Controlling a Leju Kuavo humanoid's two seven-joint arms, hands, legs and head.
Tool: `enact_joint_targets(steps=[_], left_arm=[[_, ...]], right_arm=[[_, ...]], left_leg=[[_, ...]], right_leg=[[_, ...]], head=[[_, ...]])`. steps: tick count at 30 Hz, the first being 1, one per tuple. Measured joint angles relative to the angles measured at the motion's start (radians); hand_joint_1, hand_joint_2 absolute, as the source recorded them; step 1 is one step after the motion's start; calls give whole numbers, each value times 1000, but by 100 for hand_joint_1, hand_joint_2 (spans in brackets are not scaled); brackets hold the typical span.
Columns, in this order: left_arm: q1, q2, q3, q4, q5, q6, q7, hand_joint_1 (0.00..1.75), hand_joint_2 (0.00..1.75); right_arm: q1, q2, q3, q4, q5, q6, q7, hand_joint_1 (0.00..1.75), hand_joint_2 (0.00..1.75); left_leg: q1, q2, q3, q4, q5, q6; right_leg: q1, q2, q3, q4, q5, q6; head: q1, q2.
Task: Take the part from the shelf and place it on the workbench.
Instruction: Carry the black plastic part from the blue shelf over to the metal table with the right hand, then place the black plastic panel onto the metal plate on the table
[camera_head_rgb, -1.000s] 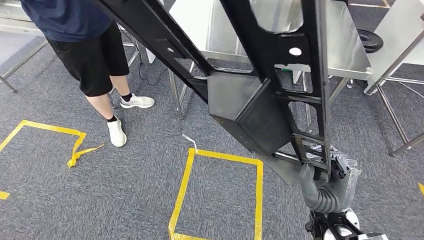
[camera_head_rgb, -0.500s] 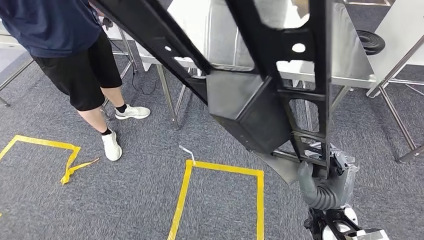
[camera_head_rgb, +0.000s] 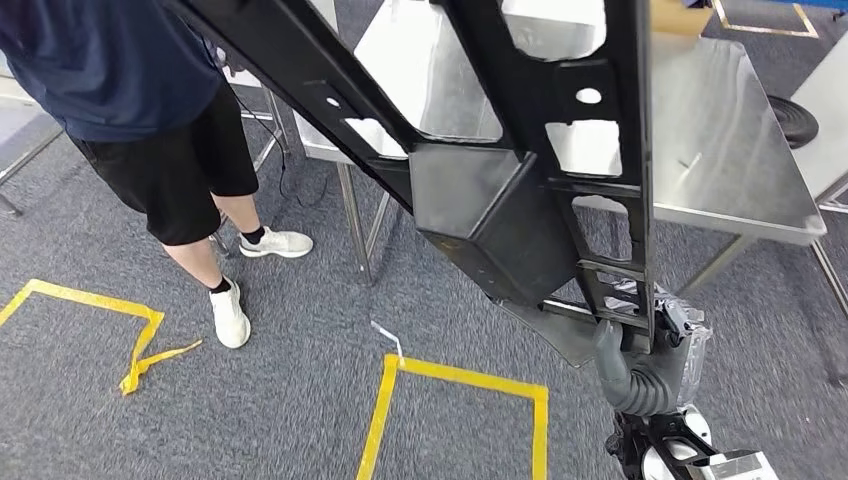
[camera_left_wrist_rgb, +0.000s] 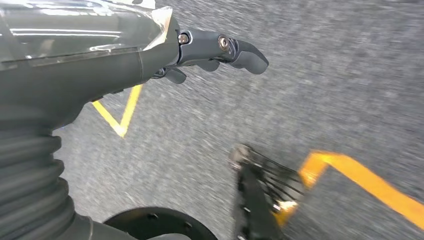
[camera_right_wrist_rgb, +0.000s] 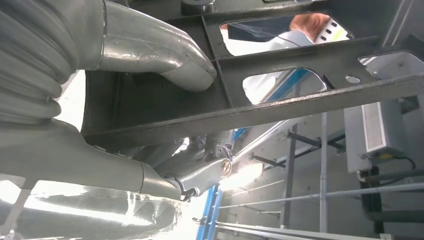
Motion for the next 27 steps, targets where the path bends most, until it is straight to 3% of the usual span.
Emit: enact_joint_targets(steps=[1,2,3,5,6,8,9,10,12,13,14,15,17,18,19,21,22,24,26,27], left_arm=[[1,0,0,0,0,0,0,0,175],[1,1,0,0,1,0,0,0,175],[1,1,0,0,1,0,0,0,175],[-4,0,0,0,2,0,-1,0,175],[-9,-2,0,1,1,0,-2,0,175],[-16,-6,0,2,2,0,-2,0,175],[-17,-8,0,3,2,0,-1,0,175],[-15,-9,0,3,2,0,-1,0,175],[-9,-9,0,4,4,0,1,0,175],[-7,-8,0,4,5,0,1,0,175],[-6,-7,0,4,5,0,1,0,175],[-6,-6,0,4,6,0,1,0,175],[-6,-4,1,4,6,0,2,0,175],[-7,-4,1,4,6,0,3,0,175],[-10,-4,1,4,6,0,4,0,175],[-14,-5,1,5,6,-1,5,0,175],[-16,-6,1,5,5,-2,5,0,175],[-16,-6,1,5,-1,-7,5,0,175],[-16,-5,0,5,-13,-13,4,0,175],[-15,-5,-1,5,-19,-15,5,0,175]], right_arm=[[2,0,0,3,0,0,0,175,175],[3,0,0,5,0,0,0,175,175],[3,0,0,7,-1,0,0,175,175],[-3,0,-1,6,-1,0,0,175,175],[-7,1,-2,5,0,0,0,175,175],[-14,2,-2,3,-1,0,0,175,175],[-15,2,-2,3,-1,0,0,175,175],[-16,3,-2,4,1,0,0,175,175],[-16,3,-2,7,6,-1,0,175,175],[-16,3,-2,9,9,-2,0,175,175],[-17,3,-2,12,12,-6,0,175,175],[-17,4,-1,15,16,-10,0,175,175],[-21,5,2,18,26,-21,1,175,175],[-23,6,4,19,33,-26,2,175,175],[-24,6,4,19,41,-31,3,175,175],[-26,6,6,19,60,-45,6,175,175],[-28,6,7,21,75,-54,9,175,175],[-32,4,18,31,120,-78,18,175,175],[-35,1,42,53,172,-99,33,175,175],[-40,-1,61,73,200,-109,45,175,175]], left_leg=[[0,-1,25,-1,-26,-3],[0,-2,46,-6,-50,-6],[1,-1,71,-10,-67,-11],[7,4,77,34,-54,-20],[9,8,52,97,-29,-24],[13,14,-60,265,3,-36],[15,16,-120,327,-13,-42],[18,17,-177,365,-53,-48],[25,18,-263,367,-152,-58],[27,19,-292,340,-177,-62],[29,21,-312,297,-161,-63],[30,25,-320,241,-93,-62],[28,33,-318,117,119,-56],[25,36,-308,74,197,-52],[24,37,-298,44,235,-48],[25,31,-262,21,233,-35],[27,27,-247,14,230,-27],[25,25,-229,12,225,-15],[22,23,-226,14,216,-10],[20,22,-224,15,211,-10]], right_leg=[[2,-5,2,-51,90,14],[8,-9,10,-85,167,18],[13,-11,21,-99,212,10],[17,-6,54,-100,204,-28],[13,-3,72,-102,190,-44],[6,-3,114,-106,156,-66],[4,-3,136,-108,137,-71],[2,-2,159,-110,118,-73],[-5,4,213,-116,80,-68],[-9,7,241,-121,61,-64],[-13,9,269,-128,43,-59],[-16,9,294,-136,27,-54],[-17,10,337,-159,-2,-43],[-16,11,360,-178,-14,-36],[-14,12,382,-190,-12,-25],[-11,11,412,-190,1,-7],[-11,10,406,-160,3,-2],[-11,9,345,-52,-48,-15],[-10,8,257,58,-117,-29],[-9,8,230,73,-130,-29]], head=[[1,0],[1,0],[0,0],[-1,0],[-2,0],[-4,0],[-5,0],[-5,0],[-6,0],[-6,0],[-6,0],[-6,0],[-9,0],[-10,0],[-12,0],[-8,0],[-5,0],[4,0],[7,0],[8,0]])
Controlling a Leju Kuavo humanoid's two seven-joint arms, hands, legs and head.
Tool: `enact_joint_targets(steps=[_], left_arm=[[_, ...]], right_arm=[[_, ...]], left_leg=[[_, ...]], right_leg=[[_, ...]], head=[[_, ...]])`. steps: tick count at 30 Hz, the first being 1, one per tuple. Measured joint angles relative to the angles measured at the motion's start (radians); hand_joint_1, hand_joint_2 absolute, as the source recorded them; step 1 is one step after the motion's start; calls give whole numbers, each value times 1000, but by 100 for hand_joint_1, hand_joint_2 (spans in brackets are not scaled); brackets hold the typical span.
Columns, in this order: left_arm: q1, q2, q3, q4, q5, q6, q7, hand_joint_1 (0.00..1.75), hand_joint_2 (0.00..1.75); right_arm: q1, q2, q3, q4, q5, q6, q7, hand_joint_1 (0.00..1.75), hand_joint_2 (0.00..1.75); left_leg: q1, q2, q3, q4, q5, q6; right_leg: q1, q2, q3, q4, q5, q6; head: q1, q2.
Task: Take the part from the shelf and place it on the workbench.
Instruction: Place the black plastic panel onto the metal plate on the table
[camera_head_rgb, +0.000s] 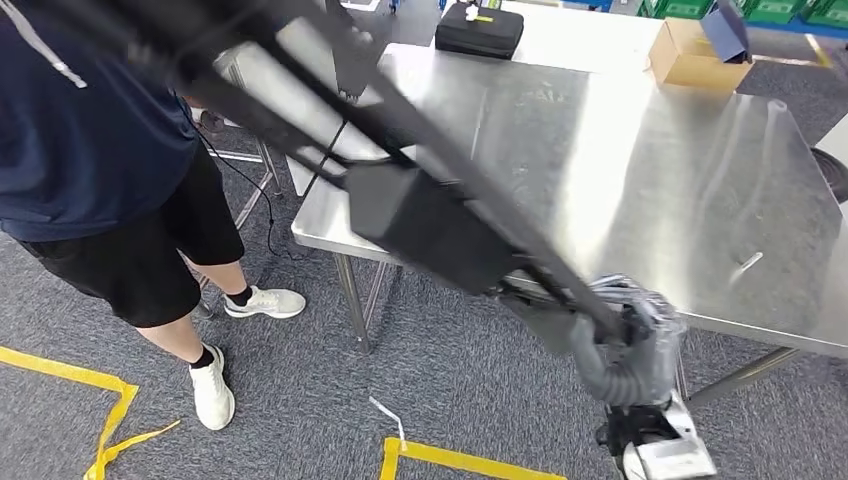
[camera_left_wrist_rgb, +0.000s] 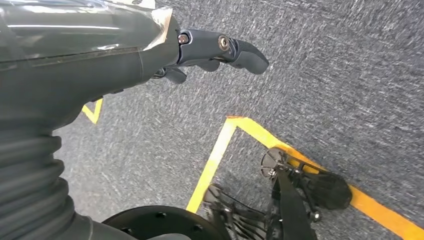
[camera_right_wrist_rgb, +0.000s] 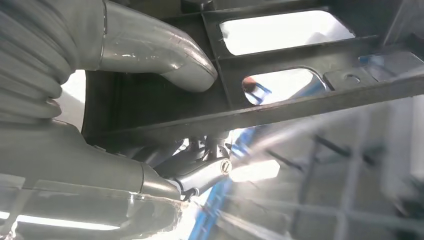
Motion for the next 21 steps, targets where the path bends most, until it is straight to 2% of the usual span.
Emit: enact_joint_targets(steps=[1,2,3,4,5,6,8,10,12,14,15,16,17,18,19,20,21], left_arm=[[0,0,-1,0,-6,-2,1,0,175],[0,0,-4,0,-12,-4,2,0,175],[0,1,-8,0,-18,-5,2,0,175],[-1,1,-11,0,-23,-6,2,0,175],[-3,2,-15,0,-29,-8,3,0,175],[-4,2,-18,0,-35,-9,4,0,175],[-6,4,-27,0,-49,-14,6,0,175],[-7,6,-38,0,-62,-17,8,0,175],[-8,7,-47,0,-73,-20,12,0,175],[-7,7,-57,0,-83,-24,18,0,175],[-7,8,-61,0,-86,-26,20,0,175],[-6,9,-65,0,-89,-27,21,0,175],[-6,10,-67,0,-90,-27,22,0,175],[-6,11,-70,0,-91,-27,23,0,175],[-6,12,-72,0,-91,-27,23,0,175],[-6,13,-73,0,-91,-28,23,0,175],[-6,13,-75,0,-91,-28,23,0,175]], right_arm=[[-8,-2,21,22,26,-9,12,175,175],[-21,-3,50,51,54,-20,25,175,175],[-38,-3,84,85,82,-32,41,175,175],[-58,-1,116,119,105,-44,56,175,175],[-82,3,155,161,130,-55,76,175,175],[-110,10,192,205,149,-63,97,175,175],[-178,31,270,303,175,-70,136,175,175],[-249,59,343,400,187,-72,164,175,175],[-314,92,405,498,193,-75,181,175,175],[-376,126,458,595,192,-78,190,175,175],[-402,141,479,636,190,-80,193,175,175],[-425,155,498,671,188,-82,196,175,175],[-444,168,512,700,186,-85,199,175,175],[-461,179,523,724,185,-86,201,175,175],[-477,189,532,745,184,-88,202,175,175],[-490,195,539,761,183,-89,203,175,175],[-500,200,545,773,181,-90,204,175,175]], left_leg=[[-2,-1,3,1,-5,0],[-4,-2,9,1,-10,-1],[-5,-2,12,1,-16,-3],[-8,-1,17,3,-20,-6],[-9,-1,18,4,-24,-9],[-11,-1,18,6,-26,-14],[-12,-1,19,14,-27,-23],[-11,0,5,42,-40,-32],[-6,1,-49,136,-80,-44],[-1,1,-129,267,-123,-53],[0,1,-159,304,-128,-56],[2,1,-169,302,-112,-56],[2,2,-158,259,-77,-56],[3,2,-131,187,-30,-54],[2,3,-103,121,2,-51],[0,3,-77,68,16,-47],[-2,3,-64,41,18,-41]], right_leg=[[1,0,-14,-16,8,6],[2,0,-13,-62,40,16],[3,0,-6,-128,91,23],[6,0,-1,-184,141,25],[11,-1,3,-225,180,20],[15,-1,3,-244,205,12],[16,0,6,-247,216,-8],[7,2,19,-252,220,-19],[4,1,34,-253,215,-28],[8,1,41,-253,208,-39],[10,1,45,-252,204,-43],[11,2,50,-252,199,-44],[11,2,58,-252,192,-44],[12,3,67,-252,184,-42],[13,3,76,-252,176,-39],[16,2,78,-251,168,-34],[18,2,77,-250,160,-29]], head=[[0,0],[0,0],[0,0],[-1,0],[1,0],[1,0],[3,0],[2,0],[0,0],[-1,0],[-1,0],[-2,0],[-2,0],[-2,0],[-1,0],[-2,0],[-1,0]])
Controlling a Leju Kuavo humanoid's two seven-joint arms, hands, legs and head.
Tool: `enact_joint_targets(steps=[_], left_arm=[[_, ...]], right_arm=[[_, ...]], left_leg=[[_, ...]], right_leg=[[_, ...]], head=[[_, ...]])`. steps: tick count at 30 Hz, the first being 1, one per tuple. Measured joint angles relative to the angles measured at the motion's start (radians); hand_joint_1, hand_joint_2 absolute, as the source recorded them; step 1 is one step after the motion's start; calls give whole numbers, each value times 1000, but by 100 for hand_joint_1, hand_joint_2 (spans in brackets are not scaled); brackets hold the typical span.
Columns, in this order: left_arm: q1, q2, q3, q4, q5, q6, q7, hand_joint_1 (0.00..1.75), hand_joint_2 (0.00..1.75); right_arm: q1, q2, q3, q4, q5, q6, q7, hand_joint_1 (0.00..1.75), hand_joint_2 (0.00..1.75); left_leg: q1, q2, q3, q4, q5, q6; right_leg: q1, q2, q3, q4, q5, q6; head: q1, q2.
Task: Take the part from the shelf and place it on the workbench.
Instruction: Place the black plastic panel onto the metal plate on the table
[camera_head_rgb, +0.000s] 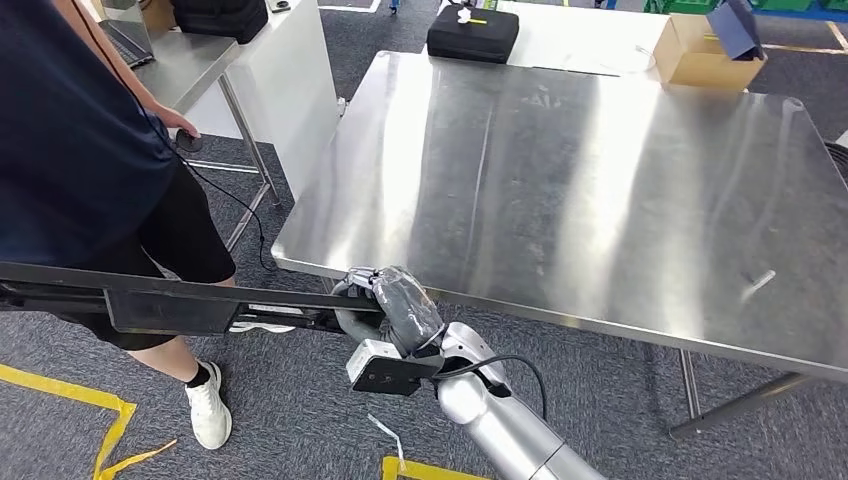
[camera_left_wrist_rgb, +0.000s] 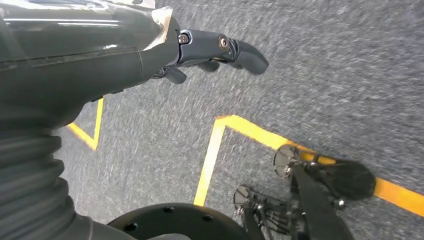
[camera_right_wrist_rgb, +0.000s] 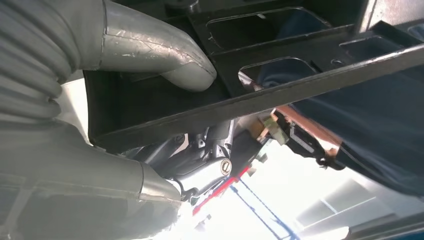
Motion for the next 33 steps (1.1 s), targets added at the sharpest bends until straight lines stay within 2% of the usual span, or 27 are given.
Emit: enact_joint_targets(steps=[1,3,4,5,6,8,9,10,11,13,14,15,16,17,19,26,30,33], left_arm=[[1,0,-1,0,0,0,1,0,175],[2,1,-6,0,-2,1,3,0,175],[3,1,-8,0,-4,1,4,0,175],[1,2,-10,0,-9,0,5,0,175],[0,2,-13,0,-14,0,6,0,175],[-2,4,-18,0,-24,-2,10,0,175],[-3,4,-21,0,-28,-2,12,0,175],[-3,5,-24,0,-30,-2,12,0,175],[-2,5,-27,0,-31,-3,12,0,175],[-2,5,-32,0,-33,-6,8,0,175],[-2,6,-34,0,-34,-8,6,0,175],[-1,6,-37,0,-37,-9,4,0,175],[0,6,-39,0,-39,-10,3,0,175],[1,6,-40,0,-43,-9,2,0,175],[4,6,-43,0,-51,-8,2,0,175],[4,6,-63,1,-68,0,-2,0,175],[4,8,-66,1,-68,1,-6,0,175],[4,9,-67,1,-68,1,-7,0,175]], right_arm=[[-7,4,5,10,-1,-1,1,175,175],[-19,10,13,24,-2,-1,4,175,175],[-28,14,17,31,-3,-1,8,175,175],[-41,19,20,39,-4,2,19,175,175],[-59,26,23,49,-6,8,37,175,175],[-116,46,29,83,-10,23,98,175,175],[-155,57,30,106,-10,28,132,175,175],[-198,69,29,133,-10,31,165,175,175],[-249,79,25,165,-12,32,190,175,175],[-364,95,6,235,-17,27,223,175,175],[-421,99,-7,272,-18,20,236,175,175],[-472,101,-21,308,-15,11,250,175,175],[-518,99,-36,343,-8,-1,267,175,175],[-563,96,-50,376,5,-14,289,175,175],[-648,81,-74,440,37,-35,330,175,175],[-859,-25,-106,589,137,-49,405,175,175],[-926,-71,-115,624,153,-50,426,175,175],[-948,-86,-119,639,155,-51,428,175,175]], left_leg=[[-3,0,4,-3,-13,6],[-3,0,10,-6,-16,16],[-1,1,15,-8,-19,21],[1,1,19,-12,-22,26],[2,2,22,-14,-25,30],[1,2,24,-14,-31,36],[1,2,26,-14,-33,37],[1,2,28,-13,-36,37],[2,0,31,-13,-38,35],[1,-5,37,-9,-44,29],[-1,-8,39,-4,-48,25],[-3,-11,39,0,-52,21],[-5,-12,37,4,-55,21],[-6,-13,37,7,-58,23],[-6,-12,37,8,-58,31],[-3,-9,39,4,-56,27],[-3,-7,39,4,-57,23],[-4,-4,39,4,-58,21]], right_leg=[[3,0,-2,0,-6,5],[6,-1,-2,1,-19,16],[7,-1,-7,17,-30,19],[7,-2,-26,54,-47,20],[6,-2,-60,116,-71,17],[6,-2,-160,270,-116,12],[5,-2,-203,323,-121,15],[4,-2,-228,340,-110,23],[1,-2,-233,313,-79,36],[-5,-6,-201,175,11,62],[-7,-9,-181,111,50,65],[-7,-11,-169,71,74,60],[-8,-12,-164,55,85,52],[-9,-11,-161,53,89,43],[-8,-10,-161,53,92,37],[-2,-8,-162,54,92,35],[-2,-8,-162,54,92,35],[-3,-5,-162,54,92,35]], head=[[0,0],[1,0],[2,0],[3,0],[4,0],[6,0],[6,0],[6,0],[6,0],[7,0],[6,0],[5,0],[3,0],[1,0],[0,0],[0,0],[0,0],[0,0]])
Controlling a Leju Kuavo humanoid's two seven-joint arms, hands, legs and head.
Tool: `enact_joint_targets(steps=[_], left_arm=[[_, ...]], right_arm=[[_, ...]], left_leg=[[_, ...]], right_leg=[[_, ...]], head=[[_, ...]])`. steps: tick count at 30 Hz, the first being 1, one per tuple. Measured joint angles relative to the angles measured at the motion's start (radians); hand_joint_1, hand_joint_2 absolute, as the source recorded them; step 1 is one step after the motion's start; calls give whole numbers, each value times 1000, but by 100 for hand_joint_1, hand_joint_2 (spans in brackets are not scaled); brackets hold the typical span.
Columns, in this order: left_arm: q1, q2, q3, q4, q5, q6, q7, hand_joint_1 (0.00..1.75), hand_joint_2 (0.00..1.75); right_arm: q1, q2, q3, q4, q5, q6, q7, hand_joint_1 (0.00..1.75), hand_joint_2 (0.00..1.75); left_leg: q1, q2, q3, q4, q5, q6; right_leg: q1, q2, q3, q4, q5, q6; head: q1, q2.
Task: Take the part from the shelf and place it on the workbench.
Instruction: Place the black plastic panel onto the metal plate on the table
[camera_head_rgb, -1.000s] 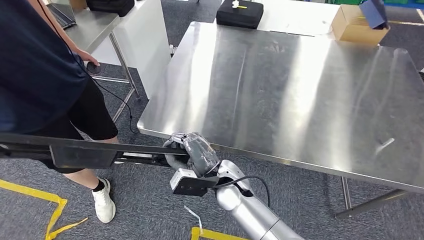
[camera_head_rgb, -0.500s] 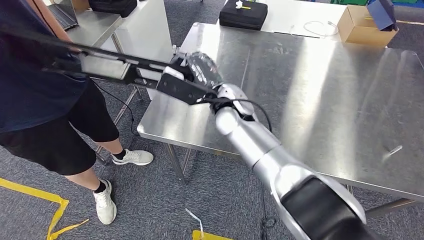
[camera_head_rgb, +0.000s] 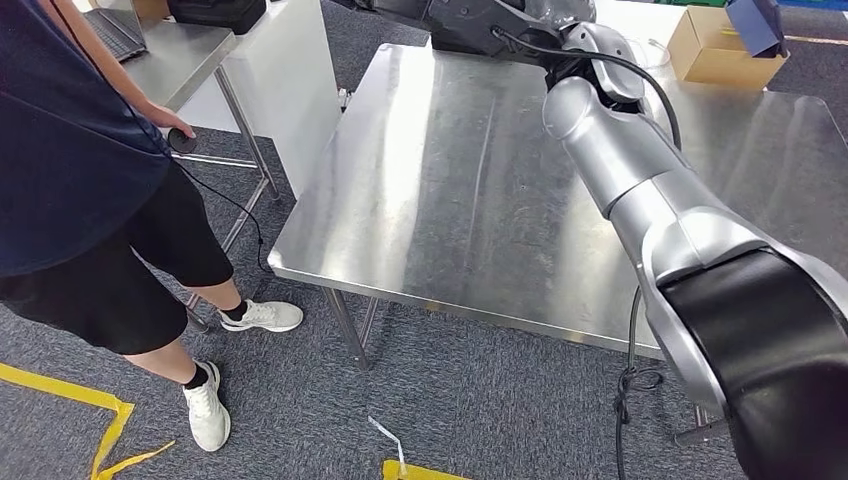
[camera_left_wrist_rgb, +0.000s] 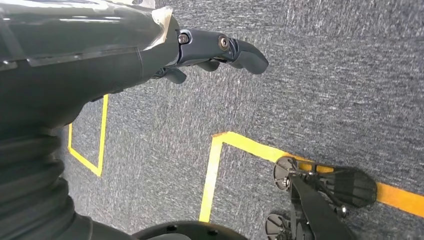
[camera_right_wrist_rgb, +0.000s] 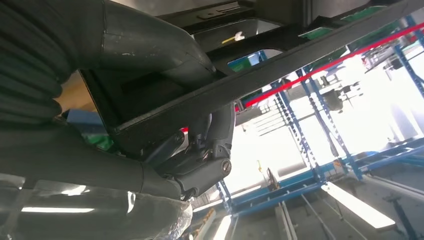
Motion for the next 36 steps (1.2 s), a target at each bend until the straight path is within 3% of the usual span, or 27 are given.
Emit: enact_joint_targets(steps=[12,14,16,18,20,21,22,24,25,26,27,29,33,36], left_arm=[[3,2,0,0,11,-10,-1,0,175],[2,4,0,0,10,-12,4,0,175],[2,5,0,0,9,-12,7,0,175],[0,4,0,0,8,-13,7,0,175],[-3,4,0,0,7,-14,8,0,175],[-2,4,0,1,7,-14,9,0,175],[-1,4,0,1,6,-14,11,0,175],[1,5,0,1,6,-14,14,0,175],[0,8,0,0,6,-13,15,0,175],[0,10,0,0,5,-12,17,0,175],[-1,12,0,0,5,-9,17,0,175],[1,12,0,1,4,-6,19,0,175],[-1,15,-1,1,1,-2,22,0,175],[-1,16,-1,1,-3,0,23,0,175]], right_arm=[[-42,-83,-2,46,79,-18,26,175,175],[-39,-95,-3,52,83,-23,25,175,175],[-35,-104,-6,55,85,-26,24,175,175],[-31,-113,-8,57,89,-28,23,175,175],[-26,-122,-9,61,94,-29,23,175,175],[-22,-127,-9,63,97,-28,23,175,175],[-17,-130,-9,64,99,-28,22,175,175],[-11,-134,-9,67,102,-27,20,175,175],[-10,-137,-10,68,103,-27,17,175,175],[-7,-137,-10,70,103,-26,15,175,175],[-1,-139,-10,72,104,-26,13,175,175],[12,-138,-11,74,108,-26,11,175,175],[21,-136,-11,79,114,-24,3,175,175],[34,-137,-11,81,120,-19,-13,175,175]], left_leg=[[-5,0,-2,-1,-1,1],[-7,2,9,-17,1,11],[-2,7,44,-64,14,24],[7,14,74,-100,23,28],[15,17,85,-105,18,22],[20,17,89,-103,13,15],[28,17,93,-99,6,5],[44,16,95,-74,-18,-22],[48,15,89,-54,-33,-36],[51,14,82,-32,-48,-49],[51,13,76,-17,-58,-59],[55,10,72,-7,-65,-67],[58,10,88,-18,-72,-71],[59,10,104,-20,-61,-59]], right_leg=[[-7,0,0,-7,1,2],[-9,3,8,-24,4,7],[-7,5,13,-28,1,11],[-8,6,-33,59,-27,6],[-17,6,-113,192,-58,9],[-24,6,-137,223,-57,19],[-32,5,-144,218,-42,34],[-56,-5,-106,106,22,80],[-64,-6,-82,54,44,98],[-71,-6,-67,21,54,101],[-73,-3,-61,13,50,96],[-74,5,-68,32,37,69],[-88,13,-80,39,34,64],[-96,16,-90,39,38,59]], head=[[0,0],[-1,0],[1,0],[5,0],[5,0],[5,0],[5,0],[6,0],[7,0],[7,0],[5,0],[-2,0],[-12,0],[-17,0]])
